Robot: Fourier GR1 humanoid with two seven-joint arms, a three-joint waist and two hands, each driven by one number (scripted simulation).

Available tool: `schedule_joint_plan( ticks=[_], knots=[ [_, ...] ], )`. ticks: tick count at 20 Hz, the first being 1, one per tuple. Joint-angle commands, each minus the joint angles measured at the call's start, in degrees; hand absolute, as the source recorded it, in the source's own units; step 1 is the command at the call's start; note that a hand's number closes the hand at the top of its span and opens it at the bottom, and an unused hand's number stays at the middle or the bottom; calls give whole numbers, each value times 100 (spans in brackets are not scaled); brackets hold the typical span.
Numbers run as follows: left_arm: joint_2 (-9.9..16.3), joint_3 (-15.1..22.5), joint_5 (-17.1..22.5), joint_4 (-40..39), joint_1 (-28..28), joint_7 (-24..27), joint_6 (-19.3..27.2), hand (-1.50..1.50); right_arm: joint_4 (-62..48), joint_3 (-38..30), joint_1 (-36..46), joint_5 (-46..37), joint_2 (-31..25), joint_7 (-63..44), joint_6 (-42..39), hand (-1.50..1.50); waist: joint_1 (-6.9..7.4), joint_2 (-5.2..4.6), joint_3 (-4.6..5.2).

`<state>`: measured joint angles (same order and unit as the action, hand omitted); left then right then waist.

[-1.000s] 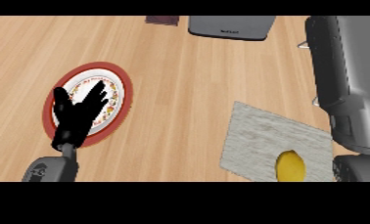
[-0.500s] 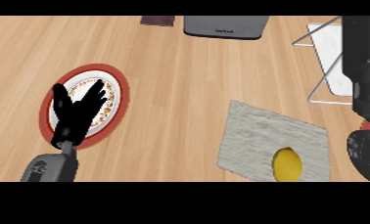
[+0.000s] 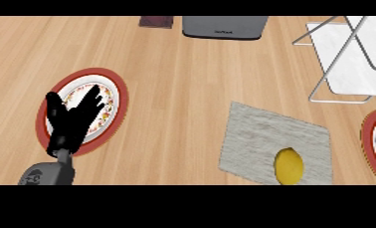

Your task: Pick the bell pepper from the placemat and place it in the tiered shelf

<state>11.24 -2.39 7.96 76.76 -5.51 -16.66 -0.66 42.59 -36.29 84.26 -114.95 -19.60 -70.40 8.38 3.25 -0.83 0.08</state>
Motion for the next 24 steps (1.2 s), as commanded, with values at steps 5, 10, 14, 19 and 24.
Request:
schedule_joint_plan(
  ticks=[5, 10, 14, 19, 24],
  knots=[
    [-12, -37, -49, 99, 95, -85, 115, 0, -508, -666, -151, 187, -274, -573, 154, 150, -142, 22, -9],
    [103, -194, 59, -70, 116, 34, -53, 0, -792, -841, -192, 138, -551, -407, 133, 150, -142, 15, -6],
    [-13, -116, 4, -23, 92, -45, 39, 0, -945, -932, -262, 137, -783, -269, 271, 150, -129, 12, -8],
    [117, -137, 100, 252, 99, -229, -119, 0, -1073, -1000, -555, 106, -833, -224, 585, 150, -112, 19, -11],
    [9, -191, 25, -77, 56, -18, -20, 0, -1184, -1029, -647, 244, -980, 127, 1006, 150, -142, 12, -10]
  ],
)
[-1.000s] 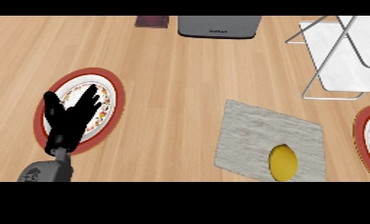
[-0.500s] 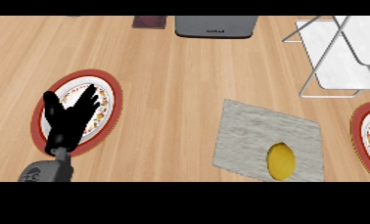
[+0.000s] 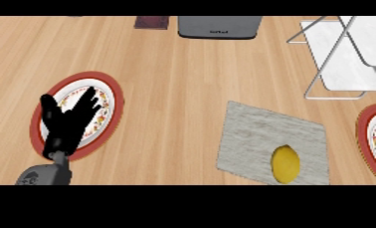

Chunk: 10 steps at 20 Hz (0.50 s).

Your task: Pick the bell pepper from the placemat and place it in the tiered shelf

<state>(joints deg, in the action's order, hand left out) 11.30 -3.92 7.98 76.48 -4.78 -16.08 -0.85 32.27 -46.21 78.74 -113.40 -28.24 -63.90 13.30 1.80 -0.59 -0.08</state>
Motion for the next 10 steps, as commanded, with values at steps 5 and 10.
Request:
schedule_joint_plan(
  ticks=[5, 10],
  knots=[
    [-229, 188, -110, 326, 174, -273, 197, 0, -395, 5, 35, 133, -190, -461, 417, 150, 38, -3, 5],
    [-178, 112, -133, 121, 1, -239, 176, 0, -536, 93, 186, 50, -175, -607, -98, 150, -2, -4, 10]
  ],
)
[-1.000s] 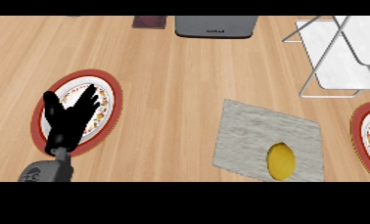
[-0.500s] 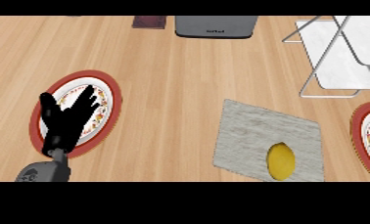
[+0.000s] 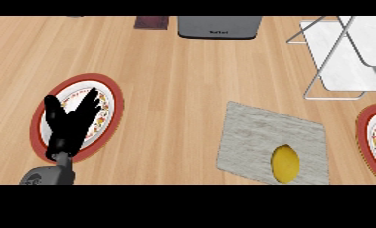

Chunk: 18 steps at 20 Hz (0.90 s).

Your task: Pick the bell pepper from the placemat and place it in the tiered shelf

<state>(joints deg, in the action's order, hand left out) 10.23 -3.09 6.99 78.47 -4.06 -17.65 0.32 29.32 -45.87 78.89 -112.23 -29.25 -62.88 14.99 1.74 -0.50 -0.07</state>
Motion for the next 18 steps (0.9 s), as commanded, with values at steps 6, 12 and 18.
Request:
schedule_joint_plan(
  ticks=[6, 12, 18],
  knots=[
    [-2, -60, -37, -247, -121, -31, 31, 0, 649, -16, -88, 9, 179, -877, 952, -150, -77, 3, 7],
    [49, -75, 36, -108, 55, 74, -123, 0, 1210, -219, 65, 257, 183, -589, 1732, -150, 29, -5, 4],
    [-91, -3, -35, 46, -156, -170, 107, 0, 1662, -388, 19, 399, 283, -400, 2745, -150, 31, -23, 0]
  ],
)
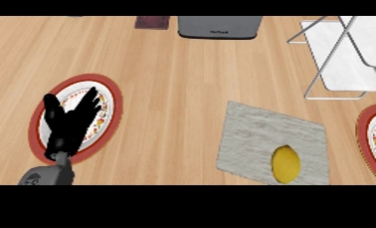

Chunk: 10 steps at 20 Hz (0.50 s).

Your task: Pick the bell pepper from the placemat and place it in the tiered shelf

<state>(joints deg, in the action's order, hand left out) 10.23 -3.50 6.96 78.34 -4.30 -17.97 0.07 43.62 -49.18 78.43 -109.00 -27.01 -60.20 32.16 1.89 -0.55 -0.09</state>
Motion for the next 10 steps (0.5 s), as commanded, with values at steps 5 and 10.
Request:
schedule_joint_plan(
  ticks=[5, 10],
  knots=[
    [-9, -25, 9, -101, 81, 50, -46, 0, 1003, 60, -141, -593, 168, -920, 1130, -150, -95, 28, 17],
    [-88, -68, -15, -45, 209, 77, 99, 0, 2194, 12, -236, -1472, 410, -1279, 548, -150, -193, 93, 22]
  ],
)
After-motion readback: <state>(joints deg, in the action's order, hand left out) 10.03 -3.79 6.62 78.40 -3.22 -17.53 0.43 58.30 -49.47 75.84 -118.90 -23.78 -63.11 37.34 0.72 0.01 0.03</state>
